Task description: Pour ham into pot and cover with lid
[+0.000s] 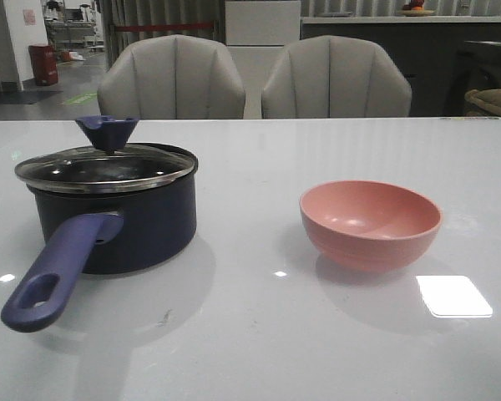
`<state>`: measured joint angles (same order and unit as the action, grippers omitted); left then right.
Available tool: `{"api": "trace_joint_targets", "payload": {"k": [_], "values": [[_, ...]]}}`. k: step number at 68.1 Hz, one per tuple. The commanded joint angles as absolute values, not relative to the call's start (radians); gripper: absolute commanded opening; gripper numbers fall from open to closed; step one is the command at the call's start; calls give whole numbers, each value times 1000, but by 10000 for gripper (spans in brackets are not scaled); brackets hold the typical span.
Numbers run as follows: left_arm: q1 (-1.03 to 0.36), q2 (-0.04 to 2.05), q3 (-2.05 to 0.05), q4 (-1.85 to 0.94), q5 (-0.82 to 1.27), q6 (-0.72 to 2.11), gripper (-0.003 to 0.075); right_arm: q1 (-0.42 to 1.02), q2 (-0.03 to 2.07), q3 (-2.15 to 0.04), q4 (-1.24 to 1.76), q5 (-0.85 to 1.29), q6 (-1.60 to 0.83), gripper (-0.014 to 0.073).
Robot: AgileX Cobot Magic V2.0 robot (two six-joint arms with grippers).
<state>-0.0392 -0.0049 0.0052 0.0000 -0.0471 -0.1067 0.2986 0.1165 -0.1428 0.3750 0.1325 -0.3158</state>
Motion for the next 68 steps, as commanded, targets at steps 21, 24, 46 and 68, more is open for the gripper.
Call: {"api": "trace_joint_targets", "payload": {"k": [21, 24, 46, 68], "values": [[-39, -24, 25, 0, -128, -119, 113, 252, 120, -134, 283, -18, -277, 159], [-39, -24, 25, 0, -128, -119, 113, 227, 112, -130, 250, -7, -248, 159], [-39, -22, 25, 0, -128, -119, 113, 95, -27, -41, -97, 31, 176, 159], [-39, -22, 25, 0, -128, -119, 113, 95, -29, 21, -150, -19, 259, 159]]}}
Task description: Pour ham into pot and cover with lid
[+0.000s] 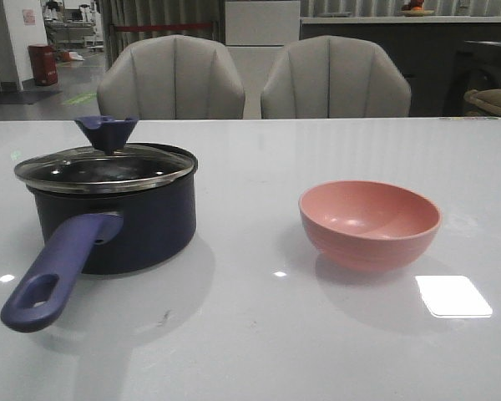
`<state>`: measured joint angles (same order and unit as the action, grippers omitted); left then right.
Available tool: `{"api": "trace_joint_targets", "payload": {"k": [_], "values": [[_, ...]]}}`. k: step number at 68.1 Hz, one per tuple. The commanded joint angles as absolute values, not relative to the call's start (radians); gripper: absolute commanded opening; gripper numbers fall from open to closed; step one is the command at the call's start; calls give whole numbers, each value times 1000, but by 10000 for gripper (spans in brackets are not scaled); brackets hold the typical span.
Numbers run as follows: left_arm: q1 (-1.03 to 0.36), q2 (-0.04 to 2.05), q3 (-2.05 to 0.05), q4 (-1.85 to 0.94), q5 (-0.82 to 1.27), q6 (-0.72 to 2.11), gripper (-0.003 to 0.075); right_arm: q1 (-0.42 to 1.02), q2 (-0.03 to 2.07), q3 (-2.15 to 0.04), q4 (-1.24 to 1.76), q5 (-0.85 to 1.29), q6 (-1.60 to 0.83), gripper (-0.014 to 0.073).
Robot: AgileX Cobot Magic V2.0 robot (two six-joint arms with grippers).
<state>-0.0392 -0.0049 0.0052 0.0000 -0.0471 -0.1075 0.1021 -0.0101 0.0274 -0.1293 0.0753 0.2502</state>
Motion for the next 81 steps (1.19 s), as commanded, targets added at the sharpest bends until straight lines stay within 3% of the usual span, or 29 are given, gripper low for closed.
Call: {"api": "trace_joint_targets", "payload": {"k": [1, 28, 81], "values": [[-39, -22, 25, 0, -128, -119, 113, 95, -29, 21, -150, -19, 259, 159], [-39, -22, 25, 0, -128, -119, 113, 95, -31, 21, -111, -30, 118, 159], [-39, -22, 25, 0, -128, -119, 113, 95, -31, 21, -94, -30, 119, 159]]}}
